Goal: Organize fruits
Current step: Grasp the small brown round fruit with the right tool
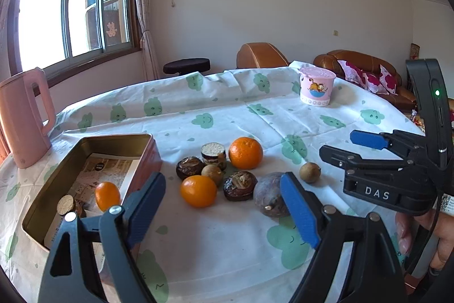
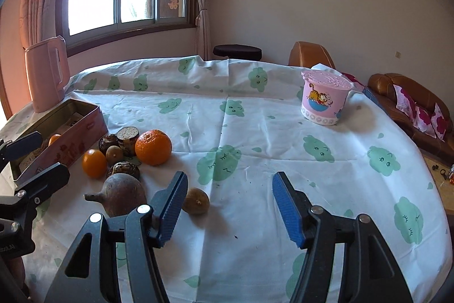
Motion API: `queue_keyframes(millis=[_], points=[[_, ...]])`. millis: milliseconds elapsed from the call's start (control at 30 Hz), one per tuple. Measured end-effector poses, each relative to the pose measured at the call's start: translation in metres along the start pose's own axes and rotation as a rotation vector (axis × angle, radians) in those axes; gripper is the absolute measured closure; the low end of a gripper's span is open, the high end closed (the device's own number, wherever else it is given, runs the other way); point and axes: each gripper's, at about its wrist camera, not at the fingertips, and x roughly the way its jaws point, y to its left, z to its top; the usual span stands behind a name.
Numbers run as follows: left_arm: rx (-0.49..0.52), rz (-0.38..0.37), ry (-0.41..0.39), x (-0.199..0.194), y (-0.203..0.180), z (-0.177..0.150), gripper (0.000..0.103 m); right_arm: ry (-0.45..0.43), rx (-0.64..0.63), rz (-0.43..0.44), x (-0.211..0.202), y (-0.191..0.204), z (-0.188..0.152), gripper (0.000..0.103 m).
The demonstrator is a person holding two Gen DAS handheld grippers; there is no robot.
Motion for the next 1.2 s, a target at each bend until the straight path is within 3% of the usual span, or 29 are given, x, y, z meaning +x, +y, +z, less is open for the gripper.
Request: queue_keyframes(millis=[333, 433, 533, 800, 867, 933, 1000, 1200], points=[[-0.027, -0.022, 0.056, 0.015, -0.001, 0.0, 0.017, 0.166, -0.038, 0.108, 0.03, 0.009, -0.004, 0.04], [-0.034, -0.029, 0.061, 0.016, 0.0, 0.0, 0.017, 0.243, -0.044, 0.131, 0.045, 0.011, -0.006, 0.059], [-0.027, -0.033, 0.065, 0.017, 0.0, 0.0, 0.017, 0.237, -0.049, 0.14, 0.044, 0.012, -0.006, 0.073], [0.039, -0.099, 0.095, 0.024, -0.018, 0.001, 0.02, 0.149, -0.009, 0.102, 0.025, 0.003, -0.008, 0.073], [0.056, -0.112, 0.119, 0.03, -0.024, 0.002, 0.023, 0.165, 0.003, 0.114, 0.027, 0.0, -0.012, 0.073], [0.071, -0.125, 0.149, 0.036, -0.029, 0.001, 0.034, 0.142, 0.021, 0.111, 0.024, -0.003, -0.011, 0.073], [0.081, -0.138, 0.184, 0.042, -0.033, 0.001, 0.039, 0.132, 0.019, 0.108, 0.022, -0.003, -0.01, 0.073], [0.073, -0.191, 0.195, 0.044, -0.036, 0.0, 0.052, 0.103, 0.014, 0.102, 0.017, -0.002, -0.01, 0.073]])
